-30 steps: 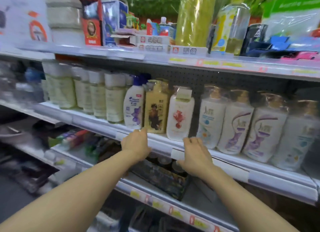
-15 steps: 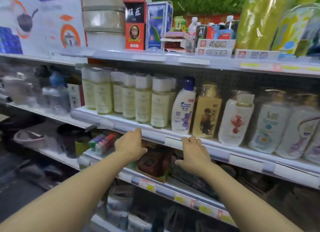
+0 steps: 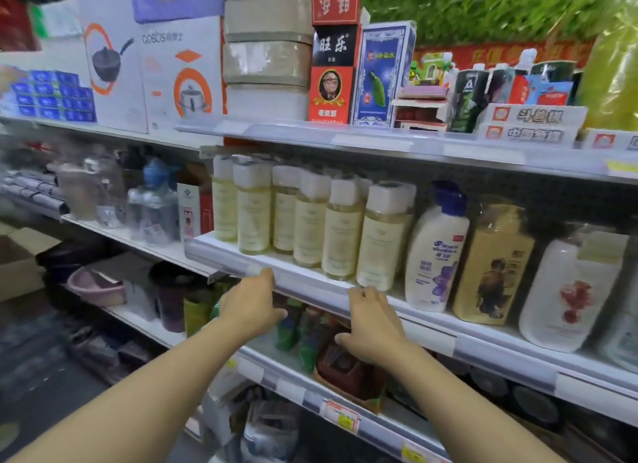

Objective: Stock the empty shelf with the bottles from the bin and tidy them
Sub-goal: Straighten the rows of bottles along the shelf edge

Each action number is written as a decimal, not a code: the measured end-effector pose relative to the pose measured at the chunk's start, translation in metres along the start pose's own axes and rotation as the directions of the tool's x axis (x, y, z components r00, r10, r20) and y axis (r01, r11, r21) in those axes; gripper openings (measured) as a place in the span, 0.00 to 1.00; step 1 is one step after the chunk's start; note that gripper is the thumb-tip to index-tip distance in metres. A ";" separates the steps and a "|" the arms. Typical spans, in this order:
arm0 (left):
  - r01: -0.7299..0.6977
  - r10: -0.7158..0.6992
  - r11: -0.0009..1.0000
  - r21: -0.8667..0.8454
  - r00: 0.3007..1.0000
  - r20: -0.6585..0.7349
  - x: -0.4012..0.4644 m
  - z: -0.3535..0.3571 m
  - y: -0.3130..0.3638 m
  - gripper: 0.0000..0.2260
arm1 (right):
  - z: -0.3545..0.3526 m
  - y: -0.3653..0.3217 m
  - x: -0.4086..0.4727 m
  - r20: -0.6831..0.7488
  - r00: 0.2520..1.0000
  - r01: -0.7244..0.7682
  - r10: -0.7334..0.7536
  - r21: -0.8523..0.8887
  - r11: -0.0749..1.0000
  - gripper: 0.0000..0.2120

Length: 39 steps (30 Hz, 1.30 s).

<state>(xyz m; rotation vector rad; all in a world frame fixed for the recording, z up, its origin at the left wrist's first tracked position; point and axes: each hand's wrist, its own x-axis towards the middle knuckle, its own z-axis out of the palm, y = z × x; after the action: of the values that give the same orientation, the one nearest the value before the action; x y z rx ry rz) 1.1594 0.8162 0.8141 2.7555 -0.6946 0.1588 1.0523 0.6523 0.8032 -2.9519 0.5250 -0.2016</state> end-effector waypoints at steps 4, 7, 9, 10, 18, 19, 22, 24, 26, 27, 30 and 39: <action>0.046 -0.046 0.999 -0.014 0.999 -0.025 0.020 -0.005 -0.018 0.22 | 0.004 -0.014 0.037 -0.046 0.997 0.060 -0.058 0.033 0.998 0.37; 0.093 -0.094 0.994 -0.050 0.995 -0.025 0.035 -0.009 -0.036 0.23 | 0.006 -0.026 0.061 -0.044 0.994 0.098 -0.096 0.046 0.994 0.34; 0.112 -0.114 0.993 -0.044 0.993 -0.029 0.042 -0.012 -0.045 0.23 | 0.009 -0.034 0.074 -0.045 0.993 0.112 -0.110 0.044 0.993 0.34; 0.124 -0.126 0.991 -0.042 0.992 -0.031 0.046 -0.013 -0.049 0.23 | 0.010 -0.037 0.079 -0.045 0.992 0.118 -0.116 0.043 0.992 0.33; 0.128 -0.130 0.991 -0.037 0.989 -0.064 0.085 -0.021 -0.082 0.23 | 0.015 -0.073 0.121 -0.072 0.990 0.126 -0.122 0.055 0.991 0.33; 0.119 -0.122 0.992 -0.047 0.991 -0.062 0.090 -0.023 -0.087 0.24 | 0.016 -0.078 0.125 -0.075 0.991 0.118 -0.113 0.057 0.991 0.33; 0.069 -0.074 0.995 -0.076 0.995 -0.065 0.109 -0.024 -0.107 0.24 | 0.020 -0.096 0.140 -0.064 0.996 0.070 -0.066 0.060 0.996 0.35; 0.034 -0.039 0.996 -0.077 0.997 -0.062 0.122 -0.026 -0.122 0.24 | 0.023 -0.110 0.149 -0.063 0.998 0.027 -0.023 0.064 0.998 0.36; -0.008 0.004 0.997 -0.076 0.999 -0.054 0.135 -0.030 -0.139 0.25 | 0.027 -0.128 0.158 -0.071 0.997 -0.019 0.024 0.070 0.997 0.37; -0.030 0.025 0.996 -0.084 0.998 -0.052 0.141 -0.033 -0.148 0.25 | 0.028 -0.138 0.162 -0.077 0.996 -0.043 0.049 0.075 0.996 0.37; -0.089 0.087 0.991 -0.100 0.996 -0.023 0.160 -0.041 -0.174 0.25 | 0.033 -0.165 0.172 -0.097 0.987 -0.121 0.130 0.096 0.988 0.35; -0.233 0.237 0.967 -0.100 0.971 0.033 0.205 -0.049 -0.221 0.26 | 0.041 -0.215 0.194 -0.119 0.946 -0.290 0.303 0.117 0.950 0.36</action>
<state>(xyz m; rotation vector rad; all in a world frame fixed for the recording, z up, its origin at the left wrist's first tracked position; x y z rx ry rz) 1.4428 0.9253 0.8406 2.5859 -1.0143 0.1102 1.3105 0.7884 0.8176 -2.7314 0.9398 -0.3831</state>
